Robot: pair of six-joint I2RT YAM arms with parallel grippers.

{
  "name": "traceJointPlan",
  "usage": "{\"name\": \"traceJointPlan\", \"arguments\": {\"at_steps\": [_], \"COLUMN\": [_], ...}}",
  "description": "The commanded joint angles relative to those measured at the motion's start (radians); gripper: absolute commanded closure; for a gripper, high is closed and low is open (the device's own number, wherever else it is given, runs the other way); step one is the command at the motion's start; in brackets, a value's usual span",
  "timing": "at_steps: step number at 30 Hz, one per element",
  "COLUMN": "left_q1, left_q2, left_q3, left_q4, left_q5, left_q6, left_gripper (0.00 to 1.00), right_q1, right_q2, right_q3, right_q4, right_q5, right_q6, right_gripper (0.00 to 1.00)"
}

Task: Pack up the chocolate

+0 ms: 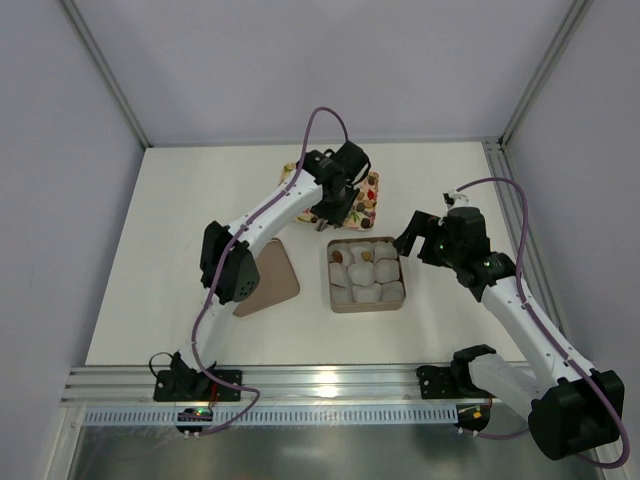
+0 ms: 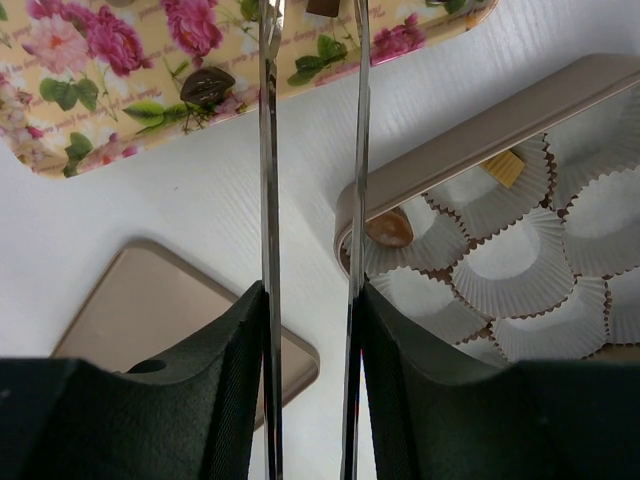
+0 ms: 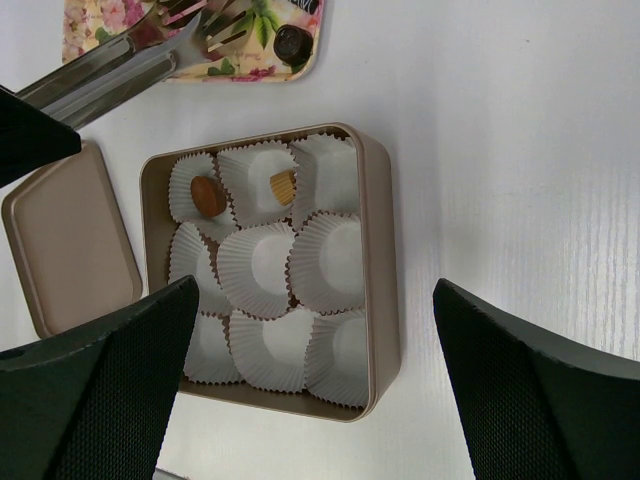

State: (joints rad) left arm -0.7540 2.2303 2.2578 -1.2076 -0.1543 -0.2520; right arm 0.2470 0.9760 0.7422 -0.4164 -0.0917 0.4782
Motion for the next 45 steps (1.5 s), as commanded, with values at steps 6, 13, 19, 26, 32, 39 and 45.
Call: {"name": "traceJointPlan", "arguments": {"at_steps": [6,13,19,26,32,39,45], "left_q1": [0.005,0.012,0.027,0.03,0.03,-0.016,-0.123], "left_q2": [0.009,0.002,-0.034,-0.09,-0.149,-0.227,-0.302], "left_q3": [0.003,0.02,0.071,0.085,0.069,0.033,-0.072], "left_q4": [0.031,0.025,0.019,0.008,0.002,-0.007,0.035], "left_q5": [0.027,-0.001,-0.021,-0.015,0.018,0.052,0.044], "left_q6": [0.013,0.007,-0.006,-0.012,-0.03,-0.058,-0.11], "left_gripper": [0.64,0.73,0.77,0.8,0.81,0.81,0.81], "right_q1": [0.005,0.006,0.005,0.003,0.005,0.005,0.005], "right_q2": [0.001,-0.002,-0.008,-0.01,-0.022,-0.031,-0.051], "right_q3": [0.016,0.014,0.019,0.02,0.028,0.045,0.069], "right_q4": [0.036,0.034,0.03,0.025,0.019,0.001,-0.031], "right_q5": [0.009,0.009,0.007,0.009,0.012,0.021,0.052], "right_q6": [-0.009,-0.009,-0.007,-0.006,-0.006,-0.004,-0.012], "right_gripper": [0.01,0.01,0.01,0.01,0.01,0.01,0.01]}}
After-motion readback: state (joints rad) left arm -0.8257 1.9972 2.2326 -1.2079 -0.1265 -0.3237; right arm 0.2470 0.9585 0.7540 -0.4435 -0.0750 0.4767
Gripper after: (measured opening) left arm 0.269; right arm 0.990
